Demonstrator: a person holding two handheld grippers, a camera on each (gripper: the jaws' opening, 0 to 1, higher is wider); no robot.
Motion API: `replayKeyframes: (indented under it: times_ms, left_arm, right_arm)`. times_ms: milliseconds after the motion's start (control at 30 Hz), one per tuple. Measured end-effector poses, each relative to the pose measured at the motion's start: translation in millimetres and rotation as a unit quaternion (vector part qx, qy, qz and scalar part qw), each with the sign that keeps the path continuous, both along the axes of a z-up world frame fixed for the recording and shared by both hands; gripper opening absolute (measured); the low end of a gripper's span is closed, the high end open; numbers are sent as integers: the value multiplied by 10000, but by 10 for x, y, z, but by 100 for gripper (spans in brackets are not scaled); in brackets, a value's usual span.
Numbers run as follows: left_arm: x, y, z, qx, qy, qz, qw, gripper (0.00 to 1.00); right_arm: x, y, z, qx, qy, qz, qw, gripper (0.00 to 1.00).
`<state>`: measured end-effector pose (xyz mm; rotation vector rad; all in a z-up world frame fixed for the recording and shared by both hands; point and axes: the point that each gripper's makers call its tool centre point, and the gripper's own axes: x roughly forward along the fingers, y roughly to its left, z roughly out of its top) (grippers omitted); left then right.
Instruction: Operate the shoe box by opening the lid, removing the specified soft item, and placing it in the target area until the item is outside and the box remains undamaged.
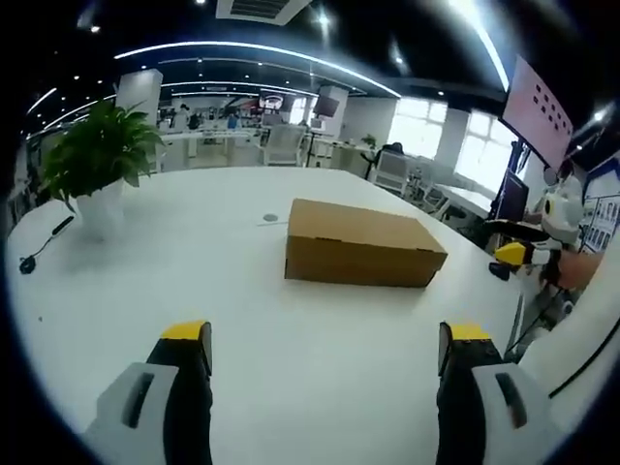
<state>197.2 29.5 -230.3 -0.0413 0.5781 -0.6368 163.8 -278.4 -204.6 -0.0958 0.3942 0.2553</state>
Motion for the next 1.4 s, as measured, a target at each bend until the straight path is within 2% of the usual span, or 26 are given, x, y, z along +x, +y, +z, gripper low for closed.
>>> replayKeyframes:
  times_ms: [33,133,233,267,400,500,633,700,800,933,1200,1233,1267,1300,1333,1367,1400]
  left_arm:
    - [3,-8,5,2,-33,-40,10000,99]
    - [14,-4,-2,209,-123,-184,9995,98]
    - [29,-14,31,155,-141,-277,9994,83]
    - [37,-21,42,111,-116,-301,9994,81]
    - [140,-4,71,98,-149,-185,9997,90]
    - [204,9,102,18,-157,-124,9998,87]
    - [289,12,94,36,-167,-94,9998,90]
    - [325,3,133,-50,-276,-30,9996,93]
    - [322,-43,100,-65,-186,-104,9998,99]
    - [312,-83,53,-36,-104,-207,9997,99]
    - [444,-215,46,54,-171,-468,9987,99]
    - [471,-245,67,42,-264,-551,9981,99]
    - [473,-259,68,42,-248,-581,9980,99]
    - [483,-269,70,57,-249,-593,9979,99]
    - [491,-280,82,31,-261,-615,9978,99]
    - [491,-309,104,-80,-269,-672,9973,99]
    - [512,-300,74,19,-227,-648,9976,99]
  right_arm:
    - [-3,-13,-22,58,79,-46,9999,99]
    - [3,-22,-18,166,72,-60,9998,99]
    - [4,-9,-3,178,68,-33,9998,98]
    - [6,-6,6,171,52,-19,9998,96]
    - [39,-6,12,174,46,-14,9998,96]
    - [65,0,25,160,14,2,9999,98]
    - [118,6,41,161,-8,35,9999,100]
    - [136,-1,46,92,-23,43,9999,100]
    - [161,-33,85,-10,-118,-7,9999,100]
    - [201,-67,86,21,-98,-81,9999,100]
    - [280,-83,84,-2,-48,-138,9999,100]
    - [287,-96,70,-81,-11,-158,9998,100]
    - [273,-197,-2,-592,199,-230,9978,100]
    - [259,-244,-56,-915,363,-251,9948,99]
    - [263,-214,-77,-961,409,-190,9944,99]
    - [281,-173,-42,-788,265,-186,9964,99]
    - [286,-171,-28,-769,227,-198,9966,99]
